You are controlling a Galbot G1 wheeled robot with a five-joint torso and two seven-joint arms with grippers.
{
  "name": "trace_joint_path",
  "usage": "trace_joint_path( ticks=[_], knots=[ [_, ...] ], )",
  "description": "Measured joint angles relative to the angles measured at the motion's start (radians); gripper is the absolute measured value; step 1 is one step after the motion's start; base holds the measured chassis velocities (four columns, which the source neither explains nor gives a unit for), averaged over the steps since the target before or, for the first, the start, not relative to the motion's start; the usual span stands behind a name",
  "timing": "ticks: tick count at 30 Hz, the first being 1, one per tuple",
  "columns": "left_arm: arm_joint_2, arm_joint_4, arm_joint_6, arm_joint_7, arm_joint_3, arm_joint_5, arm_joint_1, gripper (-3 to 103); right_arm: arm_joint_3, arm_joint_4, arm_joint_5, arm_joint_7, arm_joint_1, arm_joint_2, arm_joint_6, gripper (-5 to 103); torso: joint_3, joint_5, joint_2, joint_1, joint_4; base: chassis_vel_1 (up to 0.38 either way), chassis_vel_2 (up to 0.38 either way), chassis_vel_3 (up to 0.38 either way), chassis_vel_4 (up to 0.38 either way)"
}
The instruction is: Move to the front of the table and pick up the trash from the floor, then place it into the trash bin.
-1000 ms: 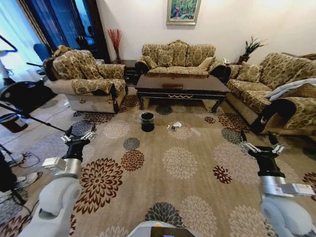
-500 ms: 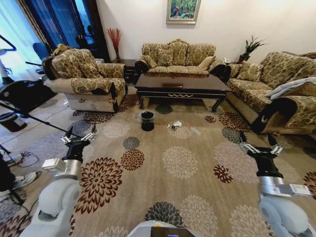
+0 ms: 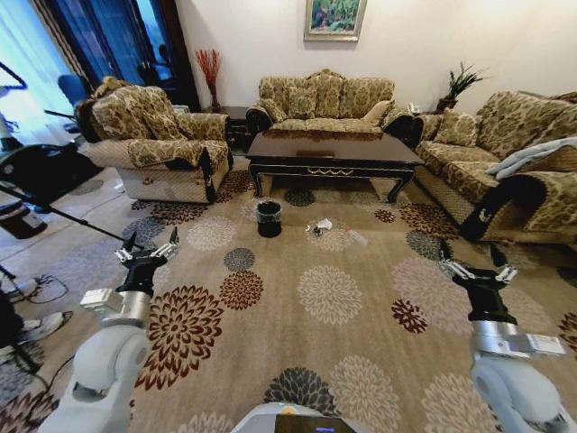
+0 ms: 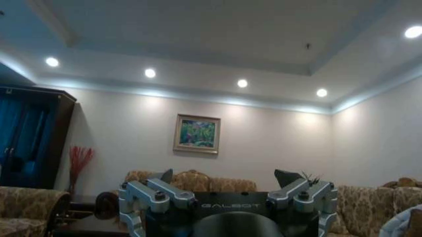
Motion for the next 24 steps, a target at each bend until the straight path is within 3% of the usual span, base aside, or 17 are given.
trace_joint_path(
  ticks=[24],
  knots=[
    [0.006, 0.019, -0.002, 0.008, 0.011, 0.002, -0.006, 100, -0.007, -0.020, -0.012, -0.016, 0.008, 0.010, 0.018, 100, -0.058, 0.0000, -0.102, -0.044, 0.0001, 0.000, 0.000, 0.000, 0.000]
  ],
)
